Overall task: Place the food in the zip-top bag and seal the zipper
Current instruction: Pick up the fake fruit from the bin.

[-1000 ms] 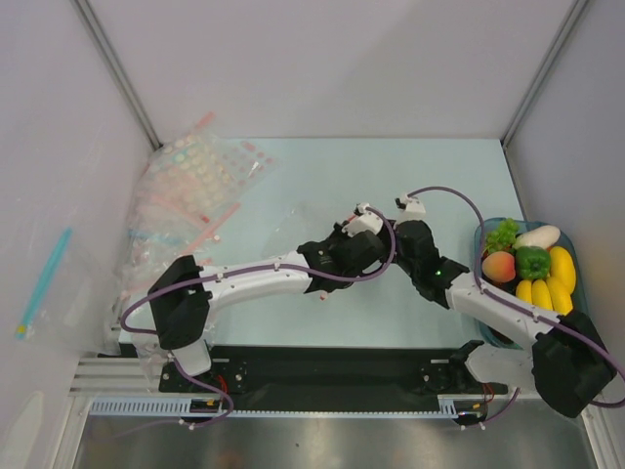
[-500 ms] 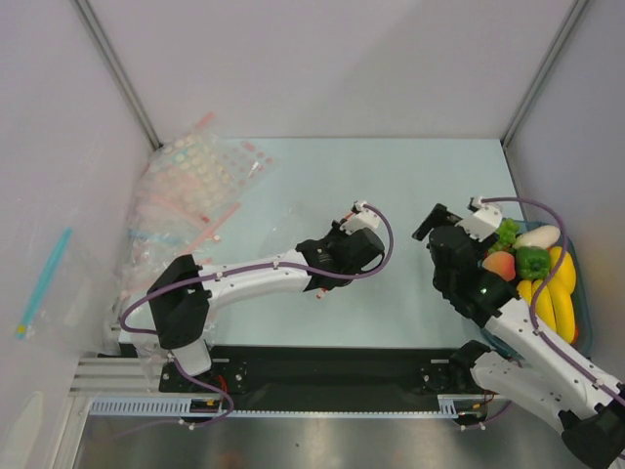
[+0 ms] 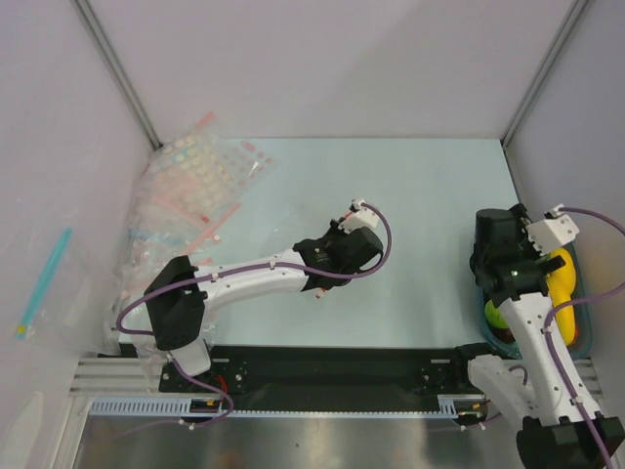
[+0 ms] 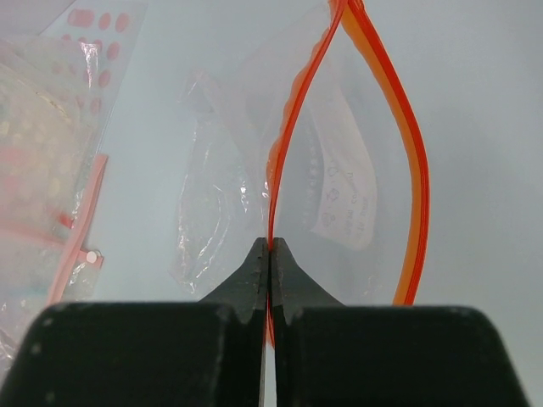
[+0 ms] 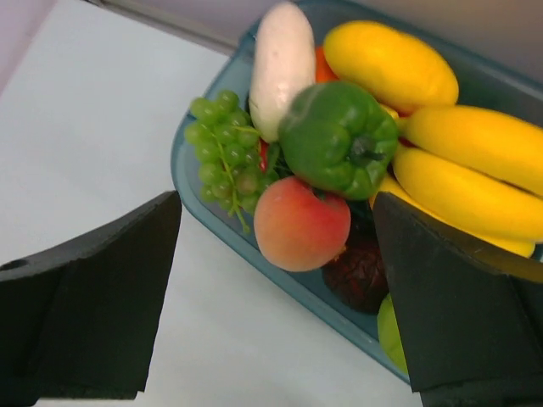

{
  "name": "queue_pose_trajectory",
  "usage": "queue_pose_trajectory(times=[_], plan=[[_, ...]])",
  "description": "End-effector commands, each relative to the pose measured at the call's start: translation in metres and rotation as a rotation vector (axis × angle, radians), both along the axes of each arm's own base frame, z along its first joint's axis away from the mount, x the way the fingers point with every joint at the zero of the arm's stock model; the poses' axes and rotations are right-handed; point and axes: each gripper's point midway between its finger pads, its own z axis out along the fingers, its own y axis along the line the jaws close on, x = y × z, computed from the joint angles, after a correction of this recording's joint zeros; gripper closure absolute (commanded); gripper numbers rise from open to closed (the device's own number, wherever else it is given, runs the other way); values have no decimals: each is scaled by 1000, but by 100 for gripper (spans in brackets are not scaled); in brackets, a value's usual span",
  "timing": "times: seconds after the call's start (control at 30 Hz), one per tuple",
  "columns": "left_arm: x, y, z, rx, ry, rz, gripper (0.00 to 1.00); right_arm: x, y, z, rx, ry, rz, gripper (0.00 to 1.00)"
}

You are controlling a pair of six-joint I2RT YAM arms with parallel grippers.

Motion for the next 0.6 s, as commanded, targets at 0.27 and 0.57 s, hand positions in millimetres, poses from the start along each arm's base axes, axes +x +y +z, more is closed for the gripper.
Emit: queue_pose_trajectory(times=[0.27, 0.57], plan=[[-1, -6, 27, -54, -47, 15, 100, 38, -29, -30, 215, 11, -53, 0], [-2, -9, 25, -26, -52, 14, 100, 41, -48, -39, 240, 0, -128, 0]])
